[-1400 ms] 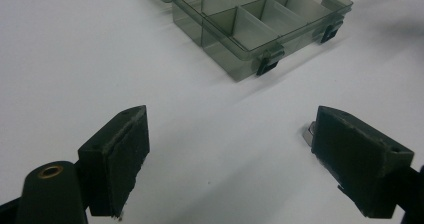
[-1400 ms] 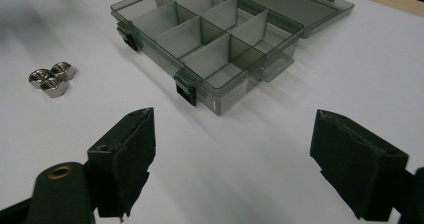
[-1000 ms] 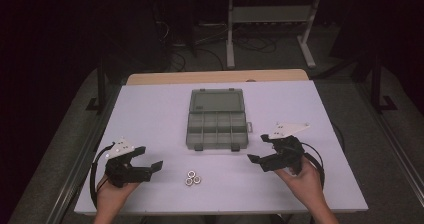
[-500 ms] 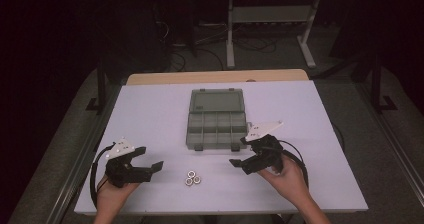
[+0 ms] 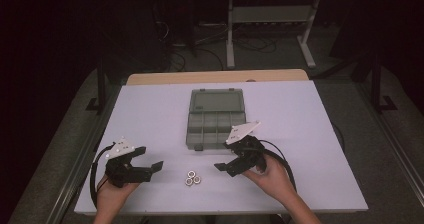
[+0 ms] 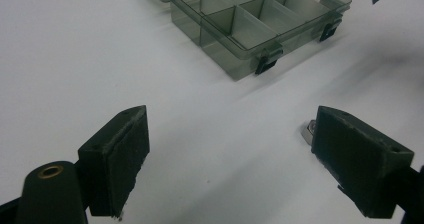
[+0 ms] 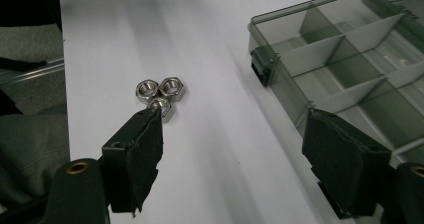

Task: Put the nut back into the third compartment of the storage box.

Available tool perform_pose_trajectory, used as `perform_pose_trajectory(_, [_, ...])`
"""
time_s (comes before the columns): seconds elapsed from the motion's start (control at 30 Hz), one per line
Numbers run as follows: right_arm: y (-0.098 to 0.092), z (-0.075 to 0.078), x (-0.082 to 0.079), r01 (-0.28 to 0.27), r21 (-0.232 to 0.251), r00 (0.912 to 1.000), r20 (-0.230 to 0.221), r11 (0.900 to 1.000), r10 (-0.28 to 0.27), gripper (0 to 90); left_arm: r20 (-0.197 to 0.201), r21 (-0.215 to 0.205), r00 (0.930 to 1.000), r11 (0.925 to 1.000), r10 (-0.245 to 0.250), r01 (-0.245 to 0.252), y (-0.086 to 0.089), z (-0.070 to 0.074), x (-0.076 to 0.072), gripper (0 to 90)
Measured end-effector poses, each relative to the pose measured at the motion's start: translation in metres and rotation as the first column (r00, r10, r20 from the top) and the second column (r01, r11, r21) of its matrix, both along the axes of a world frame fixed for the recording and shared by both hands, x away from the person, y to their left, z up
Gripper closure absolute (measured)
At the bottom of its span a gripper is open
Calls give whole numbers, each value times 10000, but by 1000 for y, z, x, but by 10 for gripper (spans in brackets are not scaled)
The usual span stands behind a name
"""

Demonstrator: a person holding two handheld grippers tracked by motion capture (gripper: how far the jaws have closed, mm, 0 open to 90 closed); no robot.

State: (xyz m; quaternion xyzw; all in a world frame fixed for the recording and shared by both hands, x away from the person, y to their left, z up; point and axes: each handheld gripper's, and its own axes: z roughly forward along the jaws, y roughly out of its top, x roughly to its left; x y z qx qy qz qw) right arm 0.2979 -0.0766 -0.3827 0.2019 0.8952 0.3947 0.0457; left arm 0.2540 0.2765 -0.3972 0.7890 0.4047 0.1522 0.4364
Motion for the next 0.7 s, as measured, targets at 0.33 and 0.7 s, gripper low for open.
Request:
perform_pose_trajectory(0.33, [24,-8,1,-732,-272,9969,-311,9969,724,279,80,61,9999,10000,-66,65,0,1,1,152])
perform_pose_trajectory(0.7, [50,-22,2,-1686,-782,9856,-237,9826,1672,344,36,-58,10000,10000,-9,10,-1,1,0,152])
